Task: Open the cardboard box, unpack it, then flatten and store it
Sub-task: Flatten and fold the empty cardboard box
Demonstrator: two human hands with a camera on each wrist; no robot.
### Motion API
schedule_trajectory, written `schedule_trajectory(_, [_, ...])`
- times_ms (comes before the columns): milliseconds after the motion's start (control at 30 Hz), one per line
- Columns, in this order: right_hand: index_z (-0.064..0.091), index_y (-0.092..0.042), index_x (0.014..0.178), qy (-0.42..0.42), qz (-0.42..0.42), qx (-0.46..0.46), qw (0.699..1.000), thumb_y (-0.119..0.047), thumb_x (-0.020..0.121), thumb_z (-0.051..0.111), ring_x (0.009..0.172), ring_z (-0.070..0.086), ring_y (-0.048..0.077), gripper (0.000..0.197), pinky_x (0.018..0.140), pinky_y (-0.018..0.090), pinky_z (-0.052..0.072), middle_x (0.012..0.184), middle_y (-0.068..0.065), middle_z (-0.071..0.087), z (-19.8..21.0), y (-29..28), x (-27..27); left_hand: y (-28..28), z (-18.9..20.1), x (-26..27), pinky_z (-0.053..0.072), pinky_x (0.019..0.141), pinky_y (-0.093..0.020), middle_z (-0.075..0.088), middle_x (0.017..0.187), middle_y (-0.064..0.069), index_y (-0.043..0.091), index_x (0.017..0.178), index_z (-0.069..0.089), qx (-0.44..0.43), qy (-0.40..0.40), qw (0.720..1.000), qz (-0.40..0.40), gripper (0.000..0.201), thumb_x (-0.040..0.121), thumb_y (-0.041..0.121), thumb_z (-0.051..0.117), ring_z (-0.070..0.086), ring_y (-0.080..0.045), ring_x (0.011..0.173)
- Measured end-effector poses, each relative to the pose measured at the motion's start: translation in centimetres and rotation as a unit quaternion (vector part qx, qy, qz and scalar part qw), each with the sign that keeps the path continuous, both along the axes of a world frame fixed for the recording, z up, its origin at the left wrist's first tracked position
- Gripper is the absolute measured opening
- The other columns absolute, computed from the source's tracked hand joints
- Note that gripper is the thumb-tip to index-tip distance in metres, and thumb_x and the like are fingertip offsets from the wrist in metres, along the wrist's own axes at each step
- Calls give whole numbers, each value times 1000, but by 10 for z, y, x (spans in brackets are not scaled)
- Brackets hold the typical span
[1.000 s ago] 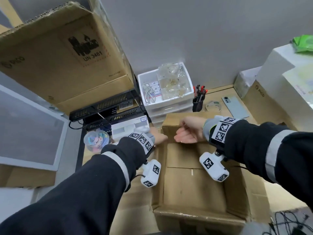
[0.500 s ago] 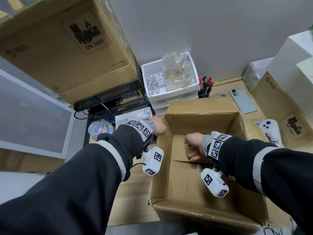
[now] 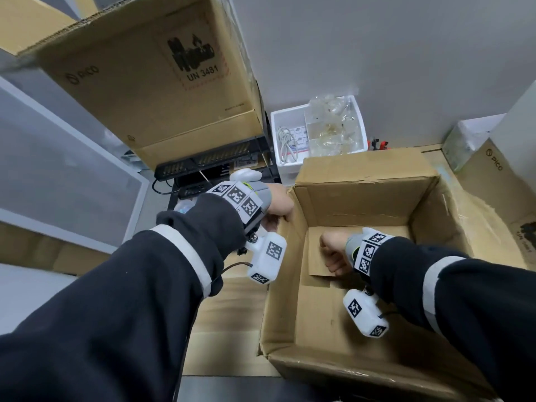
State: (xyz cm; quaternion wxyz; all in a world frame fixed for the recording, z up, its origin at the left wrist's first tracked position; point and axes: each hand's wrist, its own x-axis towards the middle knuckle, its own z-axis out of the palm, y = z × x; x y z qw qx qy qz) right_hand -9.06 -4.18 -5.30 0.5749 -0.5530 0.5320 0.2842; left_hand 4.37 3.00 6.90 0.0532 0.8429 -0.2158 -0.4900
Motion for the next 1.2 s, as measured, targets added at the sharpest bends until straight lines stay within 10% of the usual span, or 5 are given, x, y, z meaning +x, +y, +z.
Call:
schedule_trajectory(100, [40, -14, 67, -15, -15, -51, 998, -17, 99, 37, 81, 50, 26, 33, 92, 37, 48, 72, 6, 43, 4, 3, 2, 1, 14, 2, 58, 86, -58, 68, 96, -30, -10, 117, 62, -5, -6, 1000, -7, 28, 91, 1, 60, 68, -41, 79])
schedule_trajectory(433, [59, -8, 88, -32, 104, 8, 994, -18, 94, 38, 52, 68, 18, 24, 50, 21, 52, 67, 8, 72, 20, 15, 13, -1, 26, 8, 54, 93, -62, 64, 88, -28, -9, 97, 62, 13, -33, 999, -29, 12, 88, -1, 60, 65, -40, 83])
schedule_trajectory(767, [54, -1, 122, 2, 312, 31, 950, -17, 89, 47, 91, 72, 31, 37, 87, 53, 56, 106, 17, 70, 16, 49, 2, -3, 36, 18, 56, 93, -57, 66, 89, -27, -7, 116, 60, -5, -18, 1000, -3, 29, 87, 1, 60, 70, -43, 86])
schedule_trajectory(933, [59, -5, 112, -16, 341, -142, 929, -17, 95, 40, 96, 64, 28, 28, 71, 29, 48, 96, 8, 60, 14, 36, 7, 1, 47, 17, 54, 97, -55, 64, 77, -25, 0, 108, 56, -24, 36, 999, 18, 27, 82, -5, 49, 70, -41, 78])
schedule_trajectory(1200, [54, -1, 131, 19, 347, -246, 905, -14, 97, 36, 124, 54, 29, 41, 103, 29, 40, 135, 12, 56, 16, -8, 4, 18, 55, 24, 60, 85, -38, 72, 94, -34, -23, 107, 57, 10, 159, 982, 98, 35, 88, 1, 41, 75, -36, 79])
